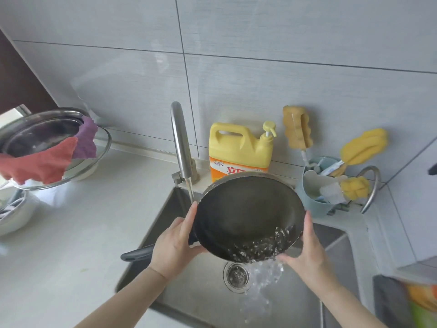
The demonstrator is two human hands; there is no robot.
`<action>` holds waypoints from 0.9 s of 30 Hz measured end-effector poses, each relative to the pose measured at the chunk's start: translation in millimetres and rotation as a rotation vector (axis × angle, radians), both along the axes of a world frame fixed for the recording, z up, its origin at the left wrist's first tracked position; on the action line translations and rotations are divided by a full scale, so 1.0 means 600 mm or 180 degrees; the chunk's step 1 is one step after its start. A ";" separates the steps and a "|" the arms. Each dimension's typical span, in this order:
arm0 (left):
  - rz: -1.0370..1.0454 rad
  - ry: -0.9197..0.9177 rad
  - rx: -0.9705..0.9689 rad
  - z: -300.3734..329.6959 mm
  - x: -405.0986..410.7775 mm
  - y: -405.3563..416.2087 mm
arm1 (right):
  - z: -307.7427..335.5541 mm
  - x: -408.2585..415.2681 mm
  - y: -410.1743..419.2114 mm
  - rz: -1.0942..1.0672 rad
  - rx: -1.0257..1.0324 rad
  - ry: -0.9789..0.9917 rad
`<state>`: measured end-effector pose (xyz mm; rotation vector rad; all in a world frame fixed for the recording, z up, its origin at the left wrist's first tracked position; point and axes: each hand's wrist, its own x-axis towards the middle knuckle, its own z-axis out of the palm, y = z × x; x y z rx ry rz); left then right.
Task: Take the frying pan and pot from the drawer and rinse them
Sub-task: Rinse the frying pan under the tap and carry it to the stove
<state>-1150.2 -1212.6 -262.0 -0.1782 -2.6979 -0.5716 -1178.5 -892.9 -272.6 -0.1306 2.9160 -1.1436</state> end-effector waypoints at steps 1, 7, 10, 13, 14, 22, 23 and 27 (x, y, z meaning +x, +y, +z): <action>-0.0014 0.0249 -0.0015 0.006 -0.002 0.007 | 0.006 -0.001 0.006 -0.0070 0.0008 0.0172; -0.0347 0.1690 -0.0298 0.058 -0.025 0.027 | 0.079 -0.011 0.036 -0.0179 -0.0347 0.0776; -0.0400 0.1999 -0.0301 0.095 -0.030 0.033 | 0.134 -0.009 0.033 -0.0276 -0.0669 0.1221; -0.0365 0.2121 -0.0281 0.117 -0.036 0.039 | 0.160 -0.013 0.036 -0.0288 -0.1011 0.1599; -0.0382 0.2120 -0.0281 0.118 -0.037 0.040 | 0.163 -0.016 0.039 -0.0242 -0.1062 0.1632; -0.0179 0.1018 -0.0167 0.064 -0.025 0.037 | 0.083 -0.019 0.048 0.0033 -0.0197 0.0853; -0.0093 0.0621 -0.0023 0.057 -0.018 0.033 | 0.073 -0.016 0.041 0.0101 -0.0127 0.0680; -0.0027 -0.0879 0.0364 0.028 0.002 0.008 | 0.030 -0.017 0.024 0.0525 -0.0196 -0.0162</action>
